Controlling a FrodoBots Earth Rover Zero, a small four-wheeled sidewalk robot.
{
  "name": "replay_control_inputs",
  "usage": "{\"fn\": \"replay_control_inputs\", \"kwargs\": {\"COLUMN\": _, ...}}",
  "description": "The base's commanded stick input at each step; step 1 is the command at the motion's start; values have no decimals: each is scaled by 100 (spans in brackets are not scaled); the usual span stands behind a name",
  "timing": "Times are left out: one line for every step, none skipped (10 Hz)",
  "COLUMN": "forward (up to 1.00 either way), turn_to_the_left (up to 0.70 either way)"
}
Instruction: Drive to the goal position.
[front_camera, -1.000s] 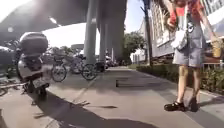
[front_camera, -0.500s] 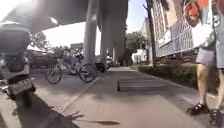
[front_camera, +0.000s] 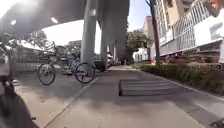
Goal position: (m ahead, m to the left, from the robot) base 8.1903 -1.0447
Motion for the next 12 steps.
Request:
{"fn": "replay_control_inputs", "kwargs": {"forward": 70, "turn_to_the_left": 0}}
{"fn": "replay_control_inputs", "kwargs": {"forward": 70, "turn_to_the_left": 0}}
{"fn": "replay_control_inputs", "kwargs": {"forward": 70, "turn_to_the_left": 0}}
{"fn": "replay_control_inputs", "kwargs": {"forward": 70, "turn_to_the_left": 0}}
{"fn": "replay_control_inputs", "kwargs": {"forward": 70, "turn_to_the_left": 0}}
{"fn": "replay_control_inputs", "kwargs": {"forward": 70, "turn_to_the_left": 0}}
{"fn": "replay_control_inputs", "kwargs": {"forward": 70, "turn_to_the_left": 0}}
{"fn": "replay_control_inputs", "kwargs": {"forward": 70, "turn_to_the_left": 0}}
{"fn": "replay_control_inputs", "kwargs": {"forward": 70, "turn_to_the_left": 0}}
{"fn": "replay_control_inputs", "kwargs": {"forward": 70, "turn_to_the_left": 0}}
{"fn": "replay_control_inputs", "kwargs": {"forward": 70, "turn_to_the_left": 0}}
{"fn": "replay_control_inputs", "kwargs": {"forward": 70, "turn_to_the_left": 0}}
